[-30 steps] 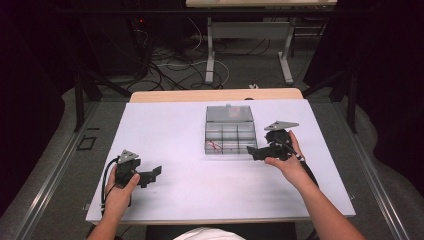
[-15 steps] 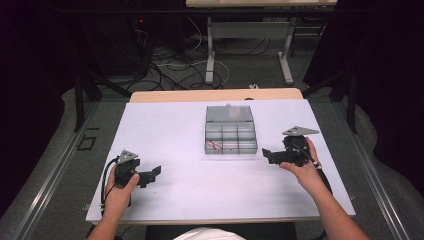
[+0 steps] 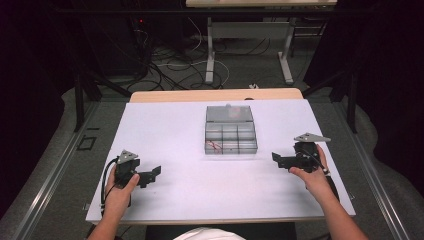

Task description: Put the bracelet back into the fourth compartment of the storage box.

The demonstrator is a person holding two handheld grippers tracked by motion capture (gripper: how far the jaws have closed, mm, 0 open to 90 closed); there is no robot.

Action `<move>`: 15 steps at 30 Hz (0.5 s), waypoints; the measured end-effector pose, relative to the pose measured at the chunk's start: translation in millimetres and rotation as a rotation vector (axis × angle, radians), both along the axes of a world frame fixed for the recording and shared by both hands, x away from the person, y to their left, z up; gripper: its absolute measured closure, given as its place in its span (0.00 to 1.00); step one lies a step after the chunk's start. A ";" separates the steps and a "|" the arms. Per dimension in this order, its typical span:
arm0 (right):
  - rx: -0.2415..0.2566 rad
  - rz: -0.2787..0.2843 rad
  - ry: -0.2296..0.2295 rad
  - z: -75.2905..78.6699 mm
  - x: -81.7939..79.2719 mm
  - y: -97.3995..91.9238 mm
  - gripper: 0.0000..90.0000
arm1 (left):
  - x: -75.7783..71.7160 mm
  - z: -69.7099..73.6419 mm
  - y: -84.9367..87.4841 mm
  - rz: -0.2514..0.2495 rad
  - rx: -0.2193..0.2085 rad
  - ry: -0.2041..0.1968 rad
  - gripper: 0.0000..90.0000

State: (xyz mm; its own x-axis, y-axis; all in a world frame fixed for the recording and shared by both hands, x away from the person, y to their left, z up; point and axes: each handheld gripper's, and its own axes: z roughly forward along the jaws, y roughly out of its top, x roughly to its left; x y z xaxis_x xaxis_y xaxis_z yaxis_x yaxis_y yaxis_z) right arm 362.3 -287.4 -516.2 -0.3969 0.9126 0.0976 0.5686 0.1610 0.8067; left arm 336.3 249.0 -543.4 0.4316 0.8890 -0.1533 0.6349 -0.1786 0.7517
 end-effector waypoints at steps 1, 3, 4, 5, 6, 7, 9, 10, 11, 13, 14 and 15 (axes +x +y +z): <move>0.007 -0.005 0.005 -1.9 0.0 -1.4 0.00 | 0.0 -0.2 -0.6 0.004 -0.007 0.000 0.09; 0.011 -0.011 0.009 -5.6 0.2 -3.9 0.00 | 0.1 -0.2 -0.6 0.002 -0.006 0.000 0.09; 0.011 -0.021 0.011 -7.4 0.5 -4.6 0.00 | 0.0 -0.1 -0.5 0.001 -0.005 0.001 0.09; 0.016 -0.023 0.013 -8.7 0.6 -5.9 0.00 | 0.0 -0.1 -0.5 0.001 -0.006 0.002 0.09; 0.019 -0.023 0.014 -10.1 1.0 -7.2 0.00 | 0.1 -0.2 -0.4 0.000 -0.006 0.001 0.09; 0.024 -0.031 0.017 -11.3 1.4 -7.9 0.00 | 0.0 -0.2 -0.4 0.001 -0.006 0.001 0.09; 0.026 -0.042 0.022 -13.9 2.5 -10.3 0.01 | 0.1 -0.1 0.3 -0.002 0.000 0.002 0.09; 0.028 -0.045 0.023 -15.4 3.2 -11.4 0.01 | 0.0 -0.3 -0.1 0.003 -0.006 0.001 0.09; 0.027 -0.054 0.025 -16.7 3.7 -12.4 0.01 | -0.1 -0.5 -0.2 0.006 -0.011 0.000 0.09; 0.037 -0.058 0.028 -19.0 4.0 -14.2 0.01 | -0.1 -0.7 -0.3 0.008 -0.012 -0.003 0.09; 0.039 -0.065 0.032 -19.9 3.8 -15.2 0.01 | -0.1 -0.8 -0.3 0.009 -0.013 -0.003 0.09; 0.041 -0.069 0.033 -20.9 3.7 -16.3 0.01 | -0.2 -0.8 -0.3 0.009 -0.013 -0.003 0.09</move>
State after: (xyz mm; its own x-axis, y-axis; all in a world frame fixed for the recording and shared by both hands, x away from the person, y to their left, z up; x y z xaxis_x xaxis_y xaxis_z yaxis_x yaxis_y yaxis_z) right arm 366.0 -303.7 -537.1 -0.3292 0.9326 0.1478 0.6037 0.0875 0.7924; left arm 336.2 248.7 -544.1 0.4243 0.8906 -0.1637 0.6340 -0.1631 0.7560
